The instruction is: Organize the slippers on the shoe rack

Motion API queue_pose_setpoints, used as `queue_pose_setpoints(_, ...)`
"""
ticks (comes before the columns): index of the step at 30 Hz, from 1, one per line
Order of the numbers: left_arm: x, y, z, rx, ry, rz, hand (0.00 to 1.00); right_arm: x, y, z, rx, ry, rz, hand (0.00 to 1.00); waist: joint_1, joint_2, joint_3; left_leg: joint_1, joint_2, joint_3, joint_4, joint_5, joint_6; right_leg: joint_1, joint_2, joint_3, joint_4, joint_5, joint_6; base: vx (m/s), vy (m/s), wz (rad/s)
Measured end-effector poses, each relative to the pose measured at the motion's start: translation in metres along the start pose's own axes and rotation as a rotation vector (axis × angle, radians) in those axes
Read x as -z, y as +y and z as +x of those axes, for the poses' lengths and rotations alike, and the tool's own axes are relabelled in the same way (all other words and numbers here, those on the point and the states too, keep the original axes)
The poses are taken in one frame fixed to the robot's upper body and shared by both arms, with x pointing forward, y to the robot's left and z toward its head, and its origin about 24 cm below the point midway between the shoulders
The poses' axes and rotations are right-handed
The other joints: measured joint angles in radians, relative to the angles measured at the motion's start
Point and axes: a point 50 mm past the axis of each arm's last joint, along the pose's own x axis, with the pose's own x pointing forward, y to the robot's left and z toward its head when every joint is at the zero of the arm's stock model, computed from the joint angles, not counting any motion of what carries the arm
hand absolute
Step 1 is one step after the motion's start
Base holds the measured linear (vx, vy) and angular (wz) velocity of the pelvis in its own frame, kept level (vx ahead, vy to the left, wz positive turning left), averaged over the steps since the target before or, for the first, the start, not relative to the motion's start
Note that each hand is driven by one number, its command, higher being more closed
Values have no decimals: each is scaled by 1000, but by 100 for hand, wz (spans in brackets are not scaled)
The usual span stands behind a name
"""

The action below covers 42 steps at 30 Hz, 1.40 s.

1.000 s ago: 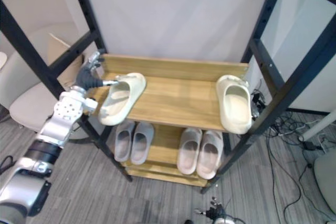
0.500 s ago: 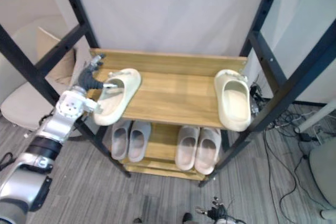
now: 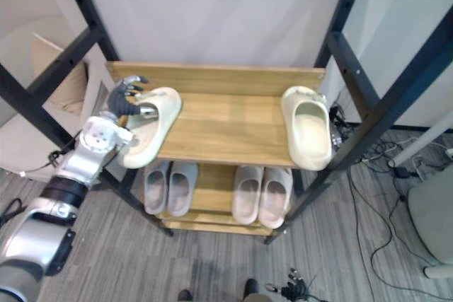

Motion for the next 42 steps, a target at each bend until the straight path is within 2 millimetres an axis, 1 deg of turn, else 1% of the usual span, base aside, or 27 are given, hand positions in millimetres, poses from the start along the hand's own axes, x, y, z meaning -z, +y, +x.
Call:
queue_pose_setpoints(4, -6, 0, 4, -14, -14, -11, 100, 1, 1, 0, 1, 3, 5, 0, -4, 0, 0, 1, 0, 12, 0, 0, 0, -3, 0, 3, 1, 0, 0, 3, -1, -3)
queue_pose_setpoints(14, -6, 1, 4, -30, -9, -16, 100, 3, 0, 0, 15, 14, 42, 0, -10, 0, 0, 6, -1, 19, -1, 0, 0, 1, 1, 14, -7, 7, -1, 5, -1, -2)
queue_pose_setpoints(18, -6, 0, 4, -30, -9, -17, 100, 4, 0, 0, 15, 21, 42, 0, -13, 0, 0, 9, -3, 21, -1, 0, 0, 7, 2, 24, -24, 21, -2, -10, 2, -7)
queue_pose_setpoints(22, -7, -6, 5, -20, -12, -27, 100, 7, -1, 0, 17, 35, 42, 0, -27, 3, 2, 23, -7, 22, -1, 0, 0, 29, 2, 27, -46, 33, 0, 0, 0, 0)
queue_pose_setpoints(26, -11, -13, 5, -14, -27, 21, 100, 6, -3, 1, 22, 35, 46, 0, -44, 15, 10, 24, -9, 26, 0, 0, 1, 32, 2, 33, -58, 39, 0, -20, -1, -5)
queue_pose_setpoints(27, -12, -14, 5, -14, -36, 38, 100, 6, -4, 1, 24, 34, 43, 0, -50, 21, 14, 25, -8, 33, 0, 0, 1, 30, 3, 38, -58, 40, -1, -19, -3, -11)
queue_pose_setpoints(28, -13, -13, 6, -14, -38, 37, 100, 6, -5, 1, 26, 33, 43, 0, -51, 23, 15, 25, -7, 38, 0, 0, 1, 27, 4, 41, -57, 41, -1, -17, -4, -19)
queue_pose_setpoints(32, -24, -15, 12, -26, -62, 41, 100, 5, -8, 1, 41, 29, 59, 0, -61, 43, 30, 21, -6, 57, -1, 0, 0, 12, 7, 63, -57, 47, -2, -8, -4, -15)
queue_pose_setpoints(34, -30, -15, 16, -33, -75, 39, 100, 4, -8, 2, 43, 26, 59, 0, -62, 48, 35, 19, -4, 72, -4, 0, 0, 1, 11, 71, -57, 50, -6, 0, -14, -21)
queue_pose_setpoints(37, -38, -10, 22, -64, -91, 45, 100, 0, -8, 3, 50, 13, 59, 0, -69, 56, 55, 17, -1, 90, -4, -1, 0, -11, 16, 90, -57, 57, -9, -6, -17, -20)
queue_pose_setpoints(40, -49, -3, 28, -102, -118, 61, 100, -1, -9, 3, 53, 6, 64, 0, -70, 59, 67, -4, 2, 110, -3, -1, -1, -43, 20, 115, -55, 66, -10, -18, -15, -19)
queue_pose_setpoints(42, -59, -6, 31, -105, -143, 43, 100, -2, -10, 3, 62, 2, 81, 0, -69, 62, 76, -15, 2, 115, 1, 0, 0, -56, 19, 124, -51, 70, -10, -11, -13, -7)
